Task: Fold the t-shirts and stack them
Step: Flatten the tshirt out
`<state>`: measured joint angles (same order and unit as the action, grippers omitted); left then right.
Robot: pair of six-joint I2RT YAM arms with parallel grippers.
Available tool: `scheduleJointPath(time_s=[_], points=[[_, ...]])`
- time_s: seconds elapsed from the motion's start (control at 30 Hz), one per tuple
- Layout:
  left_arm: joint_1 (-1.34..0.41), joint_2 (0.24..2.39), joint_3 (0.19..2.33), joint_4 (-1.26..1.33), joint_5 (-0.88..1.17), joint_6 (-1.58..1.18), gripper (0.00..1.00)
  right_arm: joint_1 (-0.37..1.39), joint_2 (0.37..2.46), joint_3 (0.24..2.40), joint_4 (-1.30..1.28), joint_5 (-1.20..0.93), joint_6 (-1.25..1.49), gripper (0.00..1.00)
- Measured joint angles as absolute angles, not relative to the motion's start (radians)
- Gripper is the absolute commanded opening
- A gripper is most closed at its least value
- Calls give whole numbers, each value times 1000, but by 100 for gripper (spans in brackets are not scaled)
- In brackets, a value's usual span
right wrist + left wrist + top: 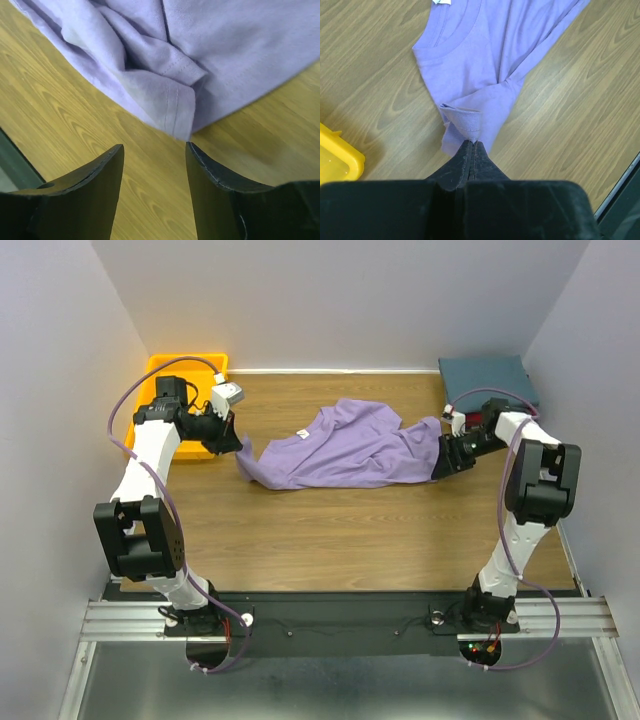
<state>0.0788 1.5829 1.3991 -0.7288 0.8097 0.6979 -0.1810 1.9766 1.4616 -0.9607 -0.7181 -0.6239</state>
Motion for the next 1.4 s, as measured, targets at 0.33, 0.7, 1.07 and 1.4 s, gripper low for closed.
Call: scheduleJointPath(time_s=[0.33,0.7,1.07,1.4], points=[[79,1583,1399,-728,808,698,0,-182,2071,1467,-960,-771,-611,60],[79,1584,1399,-722,808,691,0,-182,2089,1497,-949,-762,-540,61],[79,1589,1399,-722,809,686,0,-198,2089,1514,-908,-742,-513,10],[79,1589,1400,-699,819,645,0,-204,1895,1518,-985,-790,-519,1]])
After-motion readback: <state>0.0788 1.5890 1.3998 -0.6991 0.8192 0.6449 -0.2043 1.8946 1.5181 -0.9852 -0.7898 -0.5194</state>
